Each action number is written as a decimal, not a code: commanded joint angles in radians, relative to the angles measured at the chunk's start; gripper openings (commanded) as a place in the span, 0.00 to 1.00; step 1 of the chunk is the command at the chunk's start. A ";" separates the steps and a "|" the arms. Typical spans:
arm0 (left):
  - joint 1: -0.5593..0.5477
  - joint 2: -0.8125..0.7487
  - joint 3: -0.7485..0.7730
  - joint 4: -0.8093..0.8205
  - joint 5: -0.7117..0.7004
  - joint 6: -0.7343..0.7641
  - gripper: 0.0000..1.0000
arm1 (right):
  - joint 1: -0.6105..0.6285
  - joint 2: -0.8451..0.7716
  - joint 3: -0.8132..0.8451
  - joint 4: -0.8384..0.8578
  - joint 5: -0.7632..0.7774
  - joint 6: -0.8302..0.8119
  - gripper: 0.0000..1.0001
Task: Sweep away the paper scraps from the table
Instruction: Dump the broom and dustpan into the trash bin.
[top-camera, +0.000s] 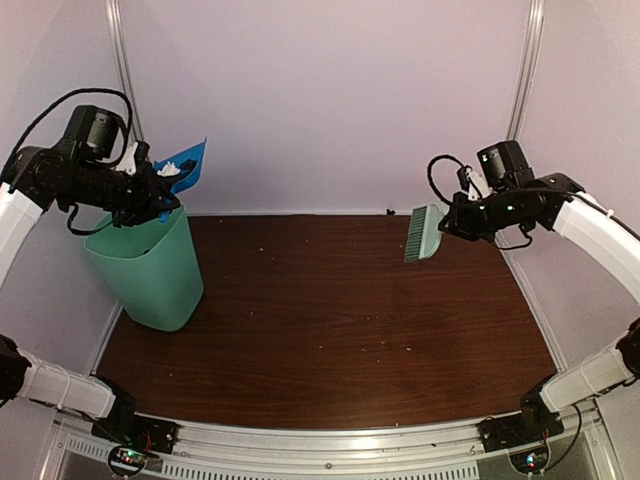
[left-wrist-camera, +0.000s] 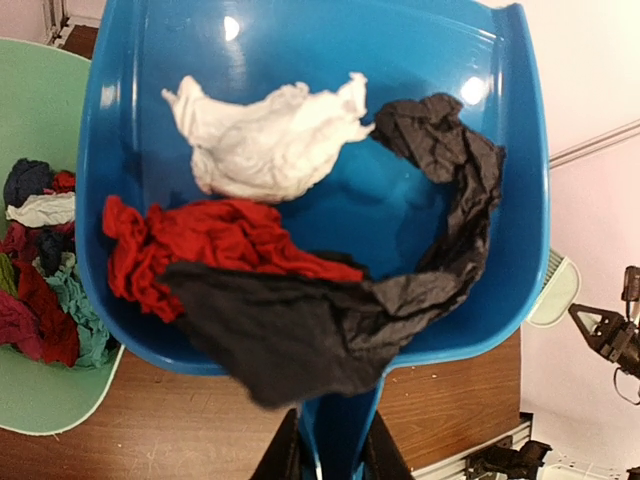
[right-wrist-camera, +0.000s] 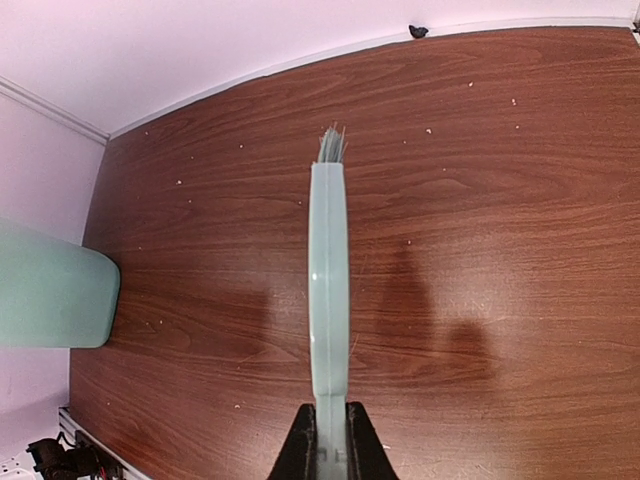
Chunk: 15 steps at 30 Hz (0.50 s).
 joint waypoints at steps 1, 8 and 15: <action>0.064 -0.027 -0.029 0.098 0.121 -0.051 0.00 | -0.007 -0.051 -0.025 -0.015 0.006 0.010 0.00; 0.182 -0.078 -0.113 0.194 0.291 -0.104 0.00 | -0.005 -0.081 -0.044 -0.021 0.003 0.022 0.00; 0.254 -0.080 -0.115 0.206 0.387 -0.155 0.00 | -0.006 -0.121 -0.074 -0.034 -0.001 0.037 0.00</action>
